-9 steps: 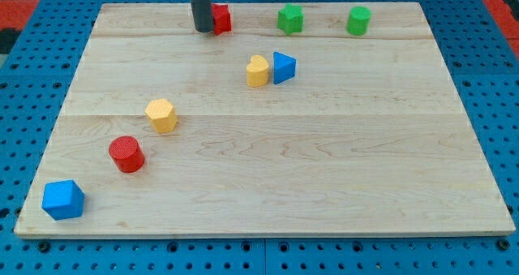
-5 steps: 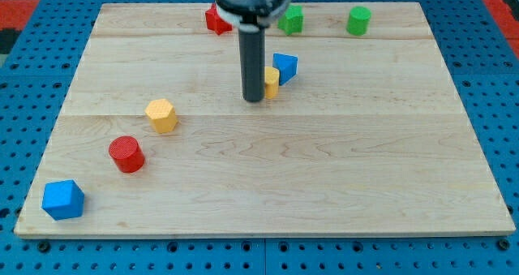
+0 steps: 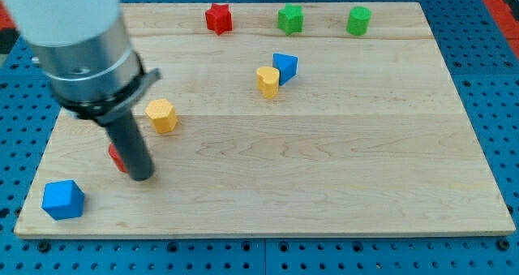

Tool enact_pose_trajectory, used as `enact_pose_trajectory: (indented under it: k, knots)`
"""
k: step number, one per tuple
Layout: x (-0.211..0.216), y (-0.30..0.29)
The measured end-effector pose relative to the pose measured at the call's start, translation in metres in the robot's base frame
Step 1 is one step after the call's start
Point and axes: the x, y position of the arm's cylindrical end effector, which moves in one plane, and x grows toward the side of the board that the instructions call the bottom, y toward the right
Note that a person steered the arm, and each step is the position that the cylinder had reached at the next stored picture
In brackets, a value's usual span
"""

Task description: Move the red circle left side of red star

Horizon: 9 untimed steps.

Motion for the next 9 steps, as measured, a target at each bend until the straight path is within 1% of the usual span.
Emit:
enact_pose_trajectory:
  k: [2, 3, 4, 5, 7, 8, 9]
  knots:
    - [-0.069, -0.051]
    - [-0.055, -0.061]
    - [-0.072, -0.074]
    - [-0.110, -0.080]
    - [-0.130, -0.037]
    - [-0.146, -0.031]
    - [-0.140, -0.031]
